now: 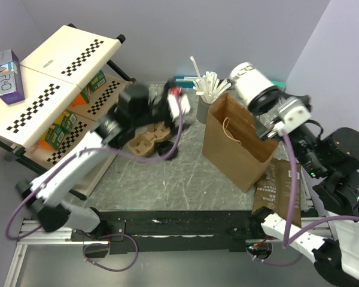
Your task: Pack the takeout coffee
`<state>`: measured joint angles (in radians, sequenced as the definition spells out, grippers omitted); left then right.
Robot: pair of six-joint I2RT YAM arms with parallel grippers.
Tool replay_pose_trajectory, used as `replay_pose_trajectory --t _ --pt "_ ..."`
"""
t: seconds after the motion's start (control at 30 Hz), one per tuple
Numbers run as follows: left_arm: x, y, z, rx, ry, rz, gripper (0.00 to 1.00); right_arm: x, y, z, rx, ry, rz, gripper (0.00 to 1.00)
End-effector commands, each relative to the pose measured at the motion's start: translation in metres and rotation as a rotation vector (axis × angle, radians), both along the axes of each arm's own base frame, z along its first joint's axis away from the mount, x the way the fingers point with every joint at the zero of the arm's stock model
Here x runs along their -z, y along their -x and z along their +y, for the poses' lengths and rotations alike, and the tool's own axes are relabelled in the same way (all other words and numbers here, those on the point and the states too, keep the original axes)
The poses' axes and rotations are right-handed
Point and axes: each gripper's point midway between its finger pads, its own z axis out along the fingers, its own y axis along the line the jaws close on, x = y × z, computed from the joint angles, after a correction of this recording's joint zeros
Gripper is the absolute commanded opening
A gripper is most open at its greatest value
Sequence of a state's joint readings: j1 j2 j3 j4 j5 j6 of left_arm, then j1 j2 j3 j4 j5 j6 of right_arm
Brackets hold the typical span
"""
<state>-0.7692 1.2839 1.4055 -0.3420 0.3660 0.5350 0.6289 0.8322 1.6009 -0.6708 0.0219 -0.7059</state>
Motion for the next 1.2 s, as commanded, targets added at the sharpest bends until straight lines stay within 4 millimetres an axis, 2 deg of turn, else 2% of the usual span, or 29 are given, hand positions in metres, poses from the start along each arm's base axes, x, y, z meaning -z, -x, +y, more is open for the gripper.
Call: replay_pose_trajectory --t 0.0,0.03,0.07,0.1,0.13,0.17,0.2,0.23,0.27,0.3,0.43,0.53,0.63,0.73,0.77,0.83,0.97,1.17 --pt "-0.068 -0.040 -0.044 0.056 0.134 -0.026 0.99 -0.021 -0.008 -0.053 0.266 -0.203 -0.032 0.00" --pt "-0.075 -0.045 -0.051 0.087 0.129 -0.057 0.99 -0.019 -0.007 -0.059 0.290 -0.219 -0.024 0.00" --pt "-0.107 -0.049 -0.054 0.111 0.146 -0.166 0.99 -0.018 -0.006 -0.068 0.327 -0.229 -0.023 0.00" --pt "-0.093 -0.063 -0.070 0.143 0.118 -0.162 0.99 -0.017 -0.002 -0.074 0.346 -0.245 -0.025 0.00" --pt "-0.097 -0.070 -0.076 0.151 0.121 -0.187 1.00 -0.014 0.001 -0.079 0.364 -0.264 -0.015 0.00" --pt "-0.124 -0.073 -0.076 0.164 0.151 -0.256 1.00 -0.009 0.003 -0.084 0.383 -0.262 -0.001 0.00" --pt "-0.101 -0.086 -0.095 0.225 0.121 -0.233 0.99 -0.003 0.006 -0.092 0.419 -0.267 0.006 0.00" --pt "-0.094 -0.089 -0.100 0.250 0.097 -0.219 0.99 0.002 0.008 -0.095 0.435 -0.278 0.021 0.00" --pt "-0.118 -0.086 -0.102 0.279 0.124 -0.285 0.99 0.007 0.015 -0.100 0.449 -0.281 0.028 0.00" --pt "-0.094 -0.098 -0.116 0.308 0.101 -0.252 0.99 0.014 0.015 -0.105 0.478 -0.278 0.040 0.00" --pt "-0.077 -0.098 -0.133 0.391 0.109 -0.258 0.99 0.033 0.027 -0.121 0.555 -0.290 0.081 0.00" --pt "-0.055 -0.107 -0.143 0.392 0.073 -0.253 0.99 0.050 0.034 -0.133 0.618 -0.292 0.106 0.00" --pt "-0.032 -0.116 -0.151 0.387 0.046 -0.233 0.99 0.061 0.039 -0.134 0.628 -0.305 0.133 0.00" --pt "-0.029 -0.126 -0.155 0.366 0.036 -0.290 0.99 0.072 0.040 -0.135 0.646 -0.306 0.163 0.00" --pt "-0.020 -0.129 -0.158 0.368 0.020 -0.284 0.99 0.078 0.039 -0.133 0.639 -0.308 0.182 0.00" --pt "-0.022 -0.128 -0.163 0.378 0.011 -0.320 0.99 0.086 0.041 -0.131 0.633 -0.308 0.208 0.00" --pt "-0.003 -0.128 -0.171 0.380 -0.039 -0.339 0.99 0.104 0.037 -0.127 0.626 -0.317 0.266 0.00" --pt "0.017 -0.126 -0.182 0.378 -0.077 -0.327 0.99 0.106 0.021 -0.123 0.630 -0.337 0.305 0.00"
